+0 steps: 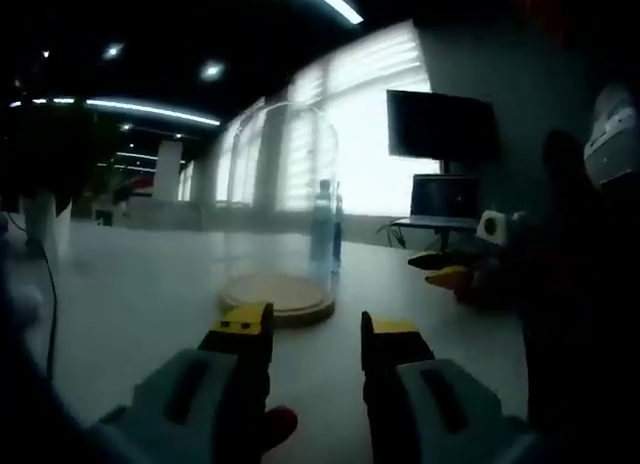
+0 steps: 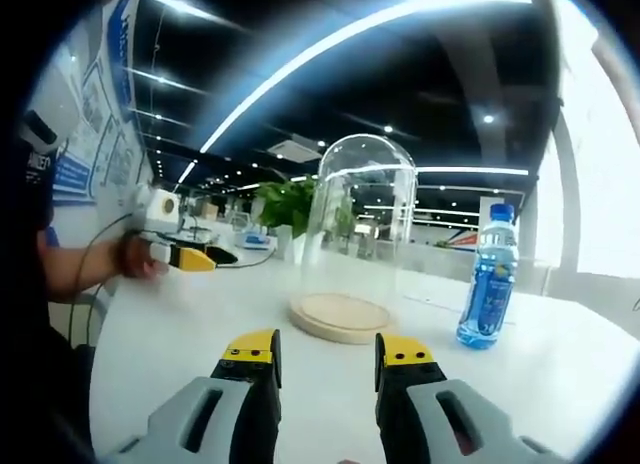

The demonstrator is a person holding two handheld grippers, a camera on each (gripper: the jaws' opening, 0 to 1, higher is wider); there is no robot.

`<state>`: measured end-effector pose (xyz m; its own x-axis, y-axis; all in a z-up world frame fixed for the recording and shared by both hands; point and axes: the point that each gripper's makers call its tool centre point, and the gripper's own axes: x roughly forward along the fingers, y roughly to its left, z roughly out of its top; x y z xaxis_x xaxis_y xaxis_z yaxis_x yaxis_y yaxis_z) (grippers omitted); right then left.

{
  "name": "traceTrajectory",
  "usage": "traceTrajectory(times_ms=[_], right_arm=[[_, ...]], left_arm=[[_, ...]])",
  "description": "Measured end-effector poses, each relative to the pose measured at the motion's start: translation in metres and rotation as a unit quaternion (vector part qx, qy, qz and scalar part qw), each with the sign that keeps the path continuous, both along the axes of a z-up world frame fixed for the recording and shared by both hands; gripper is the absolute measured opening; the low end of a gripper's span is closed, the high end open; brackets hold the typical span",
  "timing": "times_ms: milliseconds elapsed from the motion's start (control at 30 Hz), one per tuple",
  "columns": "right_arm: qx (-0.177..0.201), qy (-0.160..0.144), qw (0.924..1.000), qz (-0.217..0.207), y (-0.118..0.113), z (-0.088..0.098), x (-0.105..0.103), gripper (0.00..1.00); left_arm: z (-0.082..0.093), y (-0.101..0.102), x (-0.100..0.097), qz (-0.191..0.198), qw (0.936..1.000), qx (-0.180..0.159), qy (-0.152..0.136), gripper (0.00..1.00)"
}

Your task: Open the cover put in the Mizone put the cover back on

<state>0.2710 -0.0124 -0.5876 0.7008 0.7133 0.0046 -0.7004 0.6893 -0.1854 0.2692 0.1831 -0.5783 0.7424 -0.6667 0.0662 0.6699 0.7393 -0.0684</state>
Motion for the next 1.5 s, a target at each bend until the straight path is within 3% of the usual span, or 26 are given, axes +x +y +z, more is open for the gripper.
traceTrajectory(times_ms=[267, 800, 1333, 1367, 1433, 1500], right_arm=[[-0.002, 0.002, 1.0000, -0.001, 0.000, -0.001, 0.000, 0.31], [-0.015, 0.005, 0.9998, 0.007, 0.005, -0.005, -0.001, 0.31], [-0.028, 0.006, 0.9988, 0.039, 0.025, -0.002, -0.008, 0.37], [-0.030, 0.007, 0.9988, 0.039, 0.025, -0.003, -0.007, 0.38], [-0.029, 0.008, 0.9989, 0.037, 0.024, -0.001, -0.006, 0.38], [-0.021, 0.005, 0.9991, 0.036, 0.022, 0.006, -0.004, 0.38]], left_arm=[[-0.002, -0.002, -0.002, -0.002, 0.9999, 0.013, -0.004, 0.30], [0.000, -0.001, -0.001, -0.002, 1.0000, 0.004, -0.004, 0.31], [0.006, 0.005, 0.007, 0.014, 0.9999, -0.002, -0.001, 0.32], [0.007, 0.004, 0.008, 0.015, 0.9999, 0.002, -0.002, 0.32], [0.005, 0.007, 0.013, 0.026, 0.9981, 0.053, -0.019, 0.35], [0.008, 0.007, 0.016, 0.029, 0.9976, 0.060, -0.018, 0.37]])
